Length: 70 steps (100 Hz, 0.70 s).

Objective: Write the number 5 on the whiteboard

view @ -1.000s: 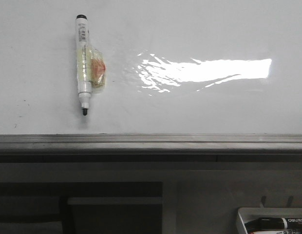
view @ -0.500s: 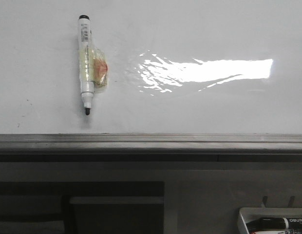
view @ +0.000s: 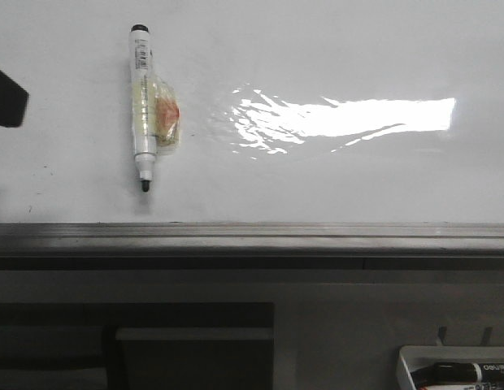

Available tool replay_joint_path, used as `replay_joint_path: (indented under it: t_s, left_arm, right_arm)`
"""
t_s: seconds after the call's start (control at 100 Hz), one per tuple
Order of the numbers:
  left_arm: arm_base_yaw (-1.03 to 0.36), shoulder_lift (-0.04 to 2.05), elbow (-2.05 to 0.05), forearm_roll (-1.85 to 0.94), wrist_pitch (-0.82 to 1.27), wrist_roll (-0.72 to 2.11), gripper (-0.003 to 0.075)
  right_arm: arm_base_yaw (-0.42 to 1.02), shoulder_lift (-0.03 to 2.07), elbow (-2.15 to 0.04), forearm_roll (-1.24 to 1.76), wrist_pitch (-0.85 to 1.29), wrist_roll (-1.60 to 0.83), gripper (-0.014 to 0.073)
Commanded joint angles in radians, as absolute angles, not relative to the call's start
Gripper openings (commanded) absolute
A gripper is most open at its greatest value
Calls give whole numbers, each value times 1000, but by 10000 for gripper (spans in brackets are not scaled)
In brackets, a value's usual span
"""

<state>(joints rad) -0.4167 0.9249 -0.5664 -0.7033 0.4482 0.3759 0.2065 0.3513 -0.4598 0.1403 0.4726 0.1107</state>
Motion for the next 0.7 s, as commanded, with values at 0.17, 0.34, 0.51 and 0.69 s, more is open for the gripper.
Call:
replay_joint_path:
  t_s: [0.17, 0.34, 0.51, 0.69]
  left_arm:
    - [-596, 1049, -603, -848, 209, 378, 366]
    - [-655, 1116, -606, -866, 84, 378, 366]
    - [-663, 1178, -631, -883, 41, 378, 366]
    - [-663, 1243, -686, -883, 50, 378, 366]
  right_arm:
    - [201, 368, -486, 130, 392, 94, 379]
    - [201, 368, -486, 130, 392, 94, 379]
    - [201, 368, -486, 130, 393, 94, 379]
    - [201, 368, -486, 130, 393, 94, 379]
